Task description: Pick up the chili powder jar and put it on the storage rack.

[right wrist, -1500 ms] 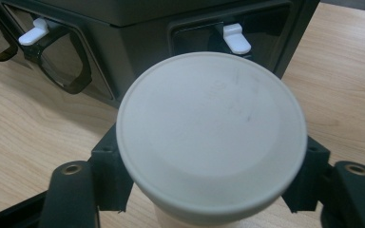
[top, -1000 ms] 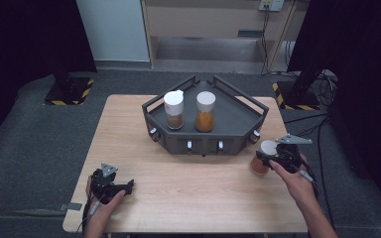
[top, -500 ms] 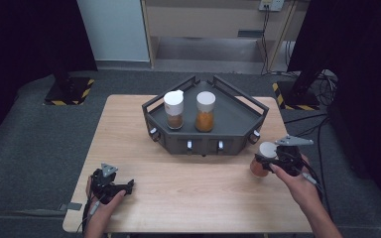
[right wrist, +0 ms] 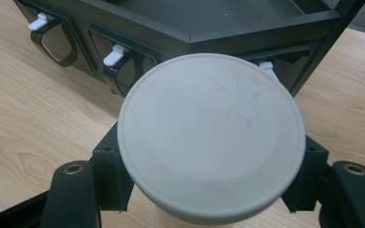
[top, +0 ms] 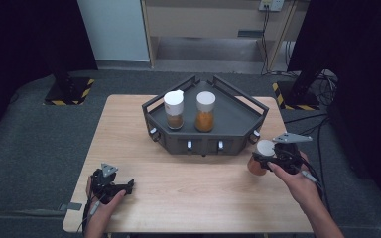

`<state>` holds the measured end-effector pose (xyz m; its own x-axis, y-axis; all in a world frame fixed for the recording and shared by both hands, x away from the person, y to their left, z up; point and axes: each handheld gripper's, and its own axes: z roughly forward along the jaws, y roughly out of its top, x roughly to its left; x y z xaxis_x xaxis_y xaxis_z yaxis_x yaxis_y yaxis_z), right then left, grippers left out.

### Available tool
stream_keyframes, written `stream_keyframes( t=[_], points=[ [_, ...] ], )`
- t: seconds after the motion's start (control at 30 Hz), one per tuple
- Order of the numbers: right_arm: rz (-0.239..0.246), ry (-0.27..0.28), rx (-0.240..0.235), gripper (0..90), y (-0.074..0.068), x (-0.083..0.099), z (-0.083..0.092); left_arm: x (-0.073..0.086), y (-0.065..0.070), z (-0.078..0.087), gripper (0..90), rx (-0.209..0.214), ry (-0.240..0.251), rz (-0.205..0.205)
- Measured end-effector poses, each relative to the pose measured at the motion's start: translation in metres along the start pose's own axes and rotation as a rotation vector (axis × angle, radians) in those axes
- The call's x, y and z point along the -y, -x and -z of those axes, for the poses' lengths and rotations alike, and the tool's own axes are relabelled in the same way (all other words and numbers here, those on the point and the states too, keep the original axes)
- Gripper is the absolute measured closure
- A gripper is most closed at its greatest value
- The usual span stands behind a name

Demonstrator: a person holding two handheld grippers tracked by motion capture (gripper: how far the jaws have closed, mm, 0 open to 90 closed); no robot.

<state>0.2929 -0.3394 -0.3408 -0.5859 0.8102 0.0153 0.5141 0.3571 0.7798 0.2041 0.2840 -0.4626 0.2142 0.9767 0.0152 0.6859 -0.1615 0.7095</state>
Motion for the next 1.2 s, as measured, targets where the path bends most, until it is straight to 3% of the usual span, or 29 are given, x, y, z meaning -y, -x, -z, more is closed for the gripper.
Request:
stream_keyframes(
  t=[1.2],
  points=[
    [0.027,-0.009,-0.021,34.0,-0.012,-0.037,0.009,-0.001,0.002,-0.001,0.0,-0.006,-0.001,0.007]
  ],
)
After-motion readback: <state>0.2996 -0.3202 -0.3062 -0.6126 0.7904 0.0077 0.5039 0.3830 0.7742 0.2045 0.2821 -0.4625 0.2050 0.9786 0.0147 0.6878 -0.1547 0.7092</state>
